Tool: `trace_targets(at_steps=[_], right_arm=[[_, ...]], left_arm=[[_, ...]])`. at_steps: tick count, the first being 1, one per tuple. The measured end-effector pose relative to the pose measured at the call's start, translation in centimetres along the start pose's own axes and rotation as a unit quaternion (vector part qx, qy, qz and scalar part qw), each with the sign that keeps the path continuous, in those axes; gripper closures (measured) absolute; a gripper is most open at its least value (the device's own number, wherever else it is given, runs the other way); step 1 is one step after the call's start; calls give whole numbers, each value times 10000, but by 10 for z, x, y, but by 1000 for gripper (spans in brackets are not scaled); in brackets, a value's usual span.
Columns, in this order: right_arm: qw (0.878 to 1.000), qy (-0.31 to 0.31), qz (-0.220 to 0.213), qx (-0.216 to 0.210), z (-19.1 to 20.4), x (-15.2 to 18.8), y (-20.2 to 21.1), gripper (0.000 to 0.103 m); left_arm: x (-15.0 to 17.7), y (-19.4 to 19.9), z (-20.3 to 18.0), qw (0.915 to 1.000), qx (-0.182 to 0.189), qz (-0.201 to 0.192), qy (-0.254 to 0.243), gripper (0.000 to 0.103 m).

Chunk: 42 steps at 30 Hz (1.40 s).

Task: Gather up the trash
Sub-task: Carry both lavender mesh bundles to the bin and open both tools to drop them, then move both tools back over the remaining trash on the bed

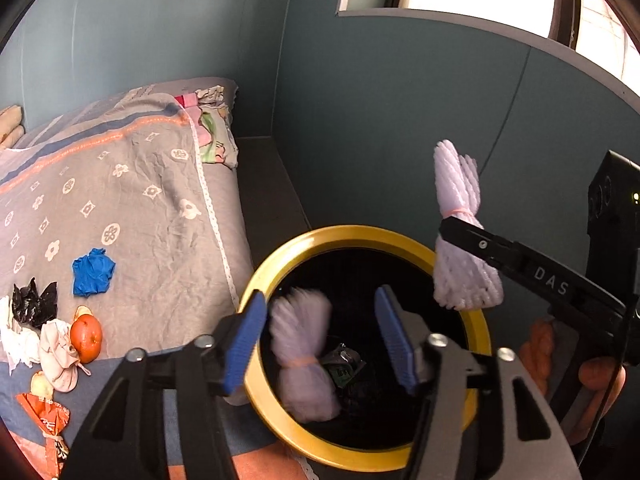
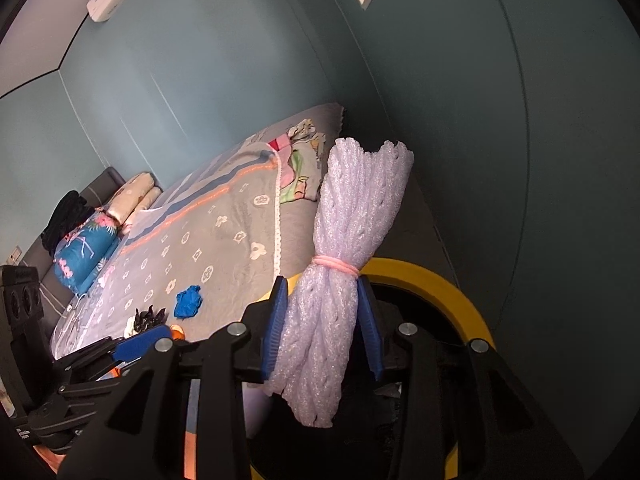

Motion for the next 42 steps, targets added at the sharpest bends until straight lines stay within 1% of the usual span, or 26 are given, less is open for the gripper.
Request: trace_targets(at_steps=[2,4,6,10,12,17,21,24,28,30,37,42], right_arm=[[10000,-29,-37,25,-4,-1,3,64],[10000,-51,-69,45,-4,-2,4,56],[10000,-55,-70,42,-5,-3,5,54],[9999,-75,-78,-18,-2,-5,2,45],[9999,-56,-81,-59,2,-6,1,43],[9997,107,-75,-195,20,-10,2,41],[9988,316,-40,-376,45,-13,1,40],[9974,499,1,-518,66,-15,0,38],[9951,712,92,-677,95,-15,-3,36],[9938,816,134,-745,109,-15,-6,35],[9889,1123,315,-920,155,-12,-17,33],[9855,1269,480,-1019,179,-7,-27,33]], left_arm=[[-1,3,5,10000,-23,-19,61,42],[-2,7,11,9998,-92,-86,128,35],[-3,12,18,9995,-148,-153,231,28],[-5,25,33,9982,-338,-304,378,20],[-6,34,41,9973,-460,-408,411,16],[-7,58,62,9948,-690,-590,454,14],[-9,79,83,9912,-922,-759,570,11],[-9,95,101,9871,-1118,-911,690,9],[-8,119,127,9814,-1374,-1068,807,8],[-7,126,137,9795,-1458,-1094,851,8],[6,153,186,9684,-1931,-1140,1091,8],[21,164,216,9627,-2109,-1088,1300,8]])
Point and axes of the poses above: each gripper's, at about its wrist camera, not at the fingertips, and y roughly against the way its jaws point, z to its left, x to its underside, the point moved 3 cm from there along -y, roughly the way its jaws point, and after that the axes turned 5 degrees about y, right-handed, at the moved point
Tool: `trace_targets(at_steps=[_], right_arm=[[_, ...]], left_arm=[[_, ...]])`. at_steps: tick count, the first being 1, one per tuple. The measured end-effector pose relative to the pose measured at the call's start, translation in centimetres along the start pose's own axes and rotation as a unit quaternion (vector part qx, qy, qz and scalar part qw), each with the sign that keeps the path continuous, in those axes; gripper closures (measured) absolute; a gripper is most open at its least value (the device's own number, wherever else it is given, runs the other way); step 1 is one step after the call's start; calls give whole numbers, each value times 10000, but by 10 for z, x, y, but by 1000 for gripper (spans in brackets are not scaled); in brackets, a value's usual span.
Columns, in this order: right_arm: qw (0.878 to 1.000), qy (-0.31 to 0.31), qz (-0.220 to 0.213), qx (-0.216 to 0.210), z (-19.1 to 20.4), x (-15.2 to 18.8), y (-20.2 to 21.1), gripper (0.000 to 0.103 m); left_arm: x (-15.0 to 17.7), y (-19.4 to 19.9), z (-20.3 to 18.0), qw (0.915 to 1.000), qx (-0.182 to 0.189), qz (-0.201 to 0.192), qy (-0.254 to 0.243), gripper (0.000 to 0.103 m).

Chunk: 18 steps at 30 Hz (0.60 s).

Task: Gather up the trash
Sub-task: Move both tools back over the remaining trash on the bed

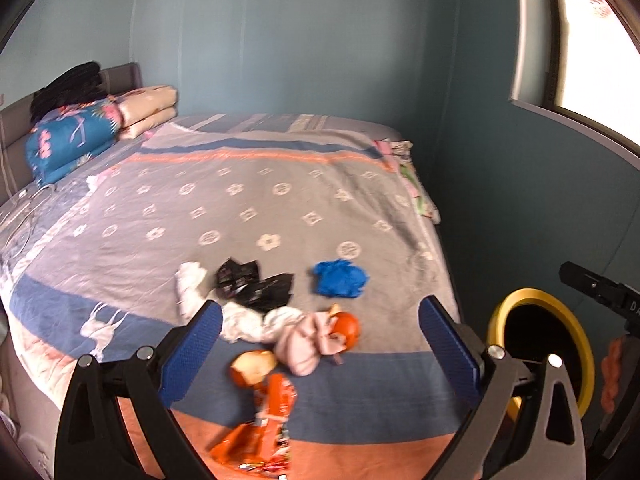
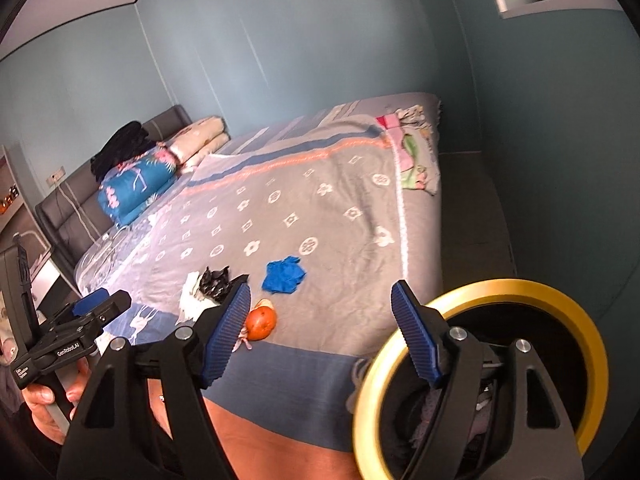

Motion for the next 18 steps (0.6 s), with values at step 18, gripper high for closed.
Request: trace_targets(at_steps=[18], right_arm=[[9945,605,711,-475,87,5,-87,33]], left_arm=[[48,-25,76,9979,-481,385,209,8]])
Point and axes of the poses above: each gripper's, at about its wrist camera, not at the fingertips, and y roughly against the way its jaws point, z to its left, x to its underside, the point moved 3 cm from there along -y, roughly the way its jaws point, and after that the axes turned 5 degrees about y, right-handed, at the moved point
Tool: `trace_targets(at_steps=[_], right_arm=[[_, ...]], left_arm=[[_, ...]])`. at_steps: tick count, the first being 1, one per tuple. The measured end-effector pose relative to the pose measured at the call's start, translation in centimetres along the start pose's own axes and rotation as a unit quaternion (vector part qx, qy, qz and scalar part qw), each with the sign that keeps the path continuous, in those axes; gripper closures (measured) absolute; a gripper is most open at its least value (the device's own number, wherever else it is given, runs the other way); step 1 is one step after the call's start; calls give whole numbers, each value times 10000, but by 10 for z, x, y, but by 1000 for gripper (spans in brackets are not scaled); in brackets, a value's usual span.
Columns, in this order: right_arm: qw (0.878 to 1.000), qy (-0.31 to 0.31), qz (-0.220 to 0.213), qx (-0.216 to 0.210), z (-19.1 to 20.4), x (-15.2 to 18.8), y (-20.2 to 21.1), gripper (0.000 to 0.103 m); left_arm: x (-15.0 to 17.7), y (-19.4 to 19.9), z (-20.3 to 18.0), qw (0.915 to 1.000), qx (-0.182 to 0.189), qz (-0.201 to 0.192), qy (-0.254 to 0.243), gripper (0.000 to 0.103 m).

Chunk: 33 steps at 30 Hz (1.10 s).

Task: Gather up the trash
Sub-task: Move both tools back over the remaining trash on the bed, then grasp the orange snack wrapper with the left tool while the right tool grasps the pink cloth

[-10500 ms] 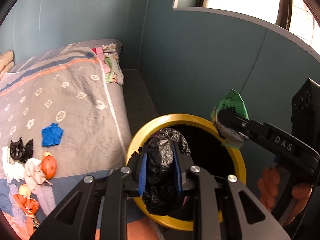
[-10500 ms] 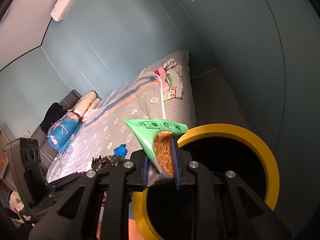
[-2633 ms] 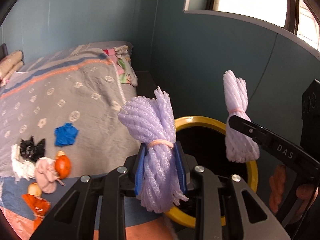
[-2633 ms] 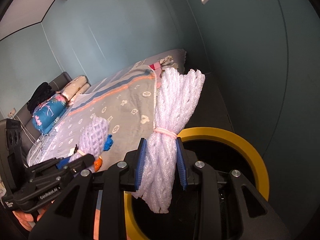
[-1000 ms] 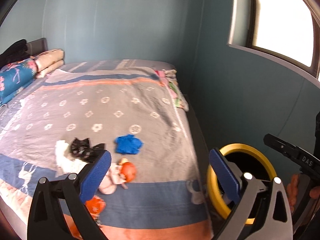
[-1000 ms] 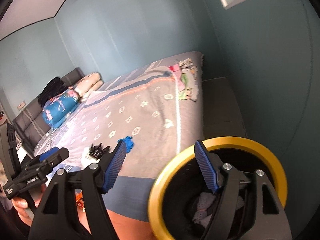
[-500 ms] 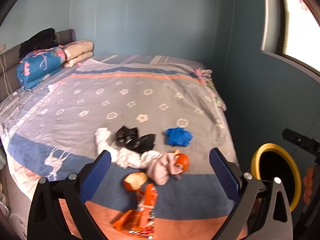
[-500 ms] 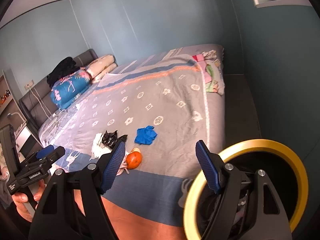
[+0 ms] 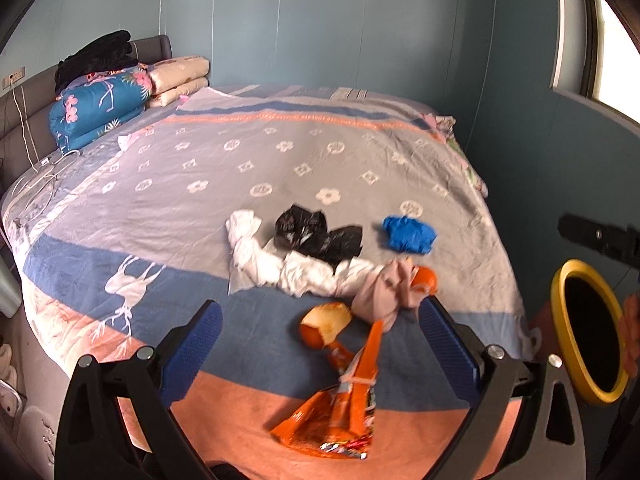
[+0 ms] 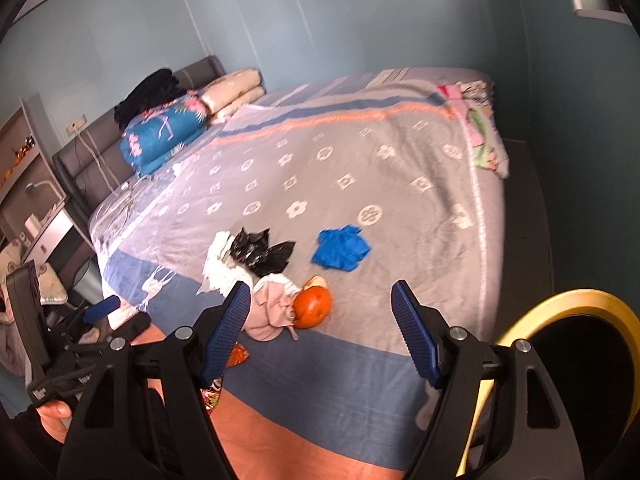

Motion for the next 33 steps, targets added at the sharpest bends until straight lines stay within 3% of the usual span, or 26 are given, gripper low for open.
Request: trace_targets(at_steps=[15,26,29,33], right_arm=[[9924,737,824,-536,55,11,-103,33],[9861,975,1209,-593,74,15,-165,35],[9855,989,1230,-623,78,16,-175,36],[9835,1020,1399,-532,79,21,-192,48]], left_arm=[[42,-53,11,9970,75,771,7,8],[58,-80,9,9935,252,1097,188,8],[58,-81,10,9938,283,1048,228,11],[58,-82,12,9930,444,1033,358,26]])
Point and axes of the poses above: each gripper's, at about its wrist camera, not at the fingertips, and y roughly against the way its jaws point, z to its left, x to its underside, the point moved 3 cm from there along -y, roughly the way its jaws point, and after that the axes turned 5 degrees about y, right-handed, at the moved point
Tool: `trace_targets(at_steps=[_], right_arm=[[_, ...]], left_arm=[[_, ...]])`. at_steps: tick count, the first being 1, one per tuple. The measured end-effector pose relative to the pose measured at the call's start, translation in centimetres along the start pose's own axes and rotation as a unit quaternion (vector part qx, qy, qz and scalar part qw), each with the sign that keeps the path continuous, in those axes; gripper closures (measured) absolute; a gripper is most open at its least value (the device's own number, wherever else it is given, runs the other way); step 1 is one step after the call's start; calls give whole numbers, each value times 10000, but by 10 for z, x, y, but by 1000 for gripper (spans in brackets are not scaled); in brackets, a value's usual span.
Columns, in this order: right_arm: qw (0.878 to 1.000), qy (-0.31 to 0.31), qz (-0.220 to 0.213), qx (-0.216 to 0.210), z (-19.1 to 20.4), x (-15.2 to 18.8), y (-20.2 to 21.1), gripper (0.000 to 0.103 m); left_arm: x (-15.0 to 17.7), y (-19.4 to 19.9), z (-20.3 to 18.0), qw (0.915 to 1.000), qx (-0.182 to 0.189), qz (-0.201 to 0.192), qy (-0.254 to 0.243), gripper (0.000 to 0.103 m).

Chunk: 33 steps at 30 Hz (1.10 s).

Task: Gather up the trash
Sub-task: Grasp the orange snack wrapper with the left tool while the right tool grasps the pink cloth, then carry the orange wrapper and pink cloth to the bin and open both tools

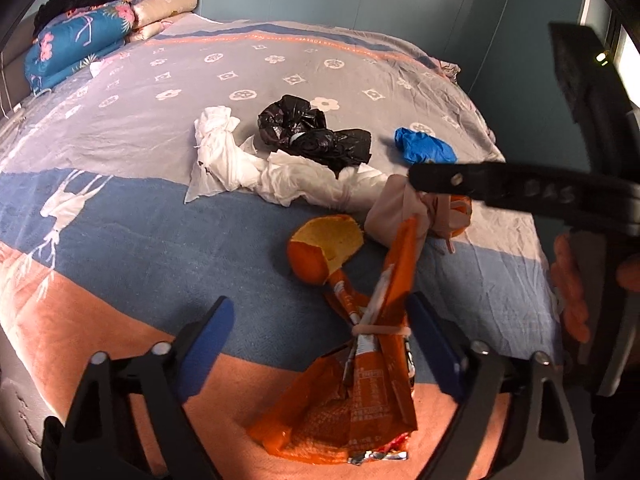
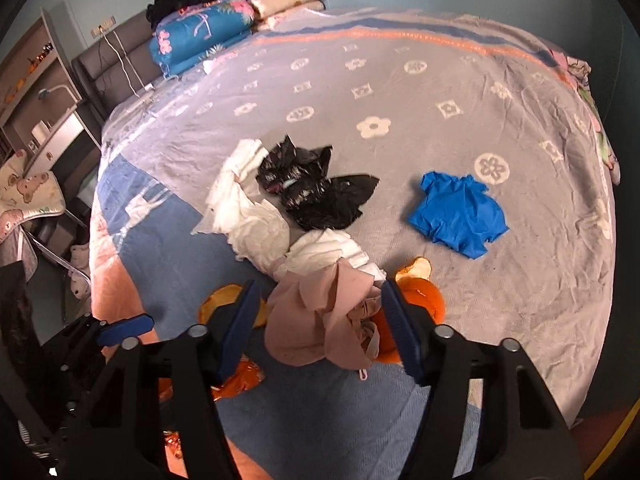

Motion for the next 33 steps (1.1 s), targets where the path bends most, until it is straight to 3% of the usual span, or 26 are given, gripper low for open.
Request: trace_targets(at_steps=[11,15,21,33], right_arm=[[9994,-129,167,283,-8,4,-18,85],[9992,-150,139,342,-9,4,-16,91],[9991,-294,-42,318,-9,2,-6,92],[9959,-526,-683,284,-11,1,51,92]], left_arm=[[9,3,-13,9990,420,62,-172,78],[10,6,-13,9986,480,61,-191,80],[8,16,-7,9985,540,-67,-29,82],[-3,42,-2,9980,411,-478,31,83]])
Point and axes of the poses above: each gripper's, at about its wrist camera, not at the fingertips, and y roughly against the way its jaws point, z to its left, x to its underside, the point moved 3 cm from there along -y, roughly the way its jaws point, and after that the axes turned 5 degrees about y, right-handed, at the moved point
